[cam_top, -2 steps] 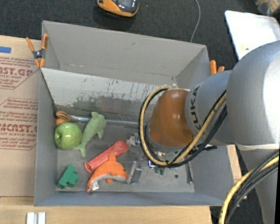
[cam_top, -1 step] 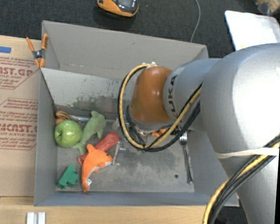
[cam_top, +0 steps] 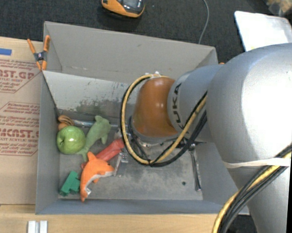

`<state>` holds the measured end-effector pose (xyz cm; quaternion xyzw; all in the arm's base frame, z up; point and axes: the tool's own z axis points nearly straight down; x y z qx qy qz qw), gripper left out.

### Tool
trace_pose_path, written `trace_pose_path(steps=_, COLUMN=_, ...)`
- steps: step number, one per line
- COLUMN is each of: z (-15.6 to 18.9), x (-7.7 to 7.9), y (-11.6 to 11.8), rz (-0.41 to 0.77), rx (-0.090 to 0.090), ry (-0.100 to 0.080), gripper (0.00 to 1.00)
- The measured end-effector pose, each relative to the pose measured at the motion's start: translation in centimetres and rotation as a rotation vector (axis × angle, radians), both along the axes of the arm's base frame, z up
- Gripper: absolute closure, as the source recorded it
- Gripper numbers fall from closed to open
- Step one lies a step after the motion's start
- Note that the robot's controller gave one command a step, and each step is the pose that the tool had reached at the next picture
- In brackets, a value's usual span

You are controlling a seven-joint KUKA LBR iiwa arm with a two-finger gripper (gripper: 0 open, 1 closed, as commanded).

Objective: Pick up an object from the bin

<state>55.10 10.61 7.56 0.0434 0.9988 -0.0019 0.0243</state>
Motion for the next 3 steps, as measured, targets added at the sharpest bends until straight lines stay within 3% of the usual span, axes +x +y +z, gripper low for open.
trace_pose_path(steps=1, z=-0.1, x=0.9, y=3.1, rz=0.036, rx=0.001, ry=-0.004, gripper=1.00)
trace_pose_path(steps=2, z=-0.1, x=0.9, y=3.1, rz=0.035, rx=0.001, ry=-0.004, gripper=1.00)
trace_pose_path(steps=3, z=-0.2, x=0.9, y=8.5, rz=0.025, rx=-0.002, ry=-0.010, gripper=1.00)
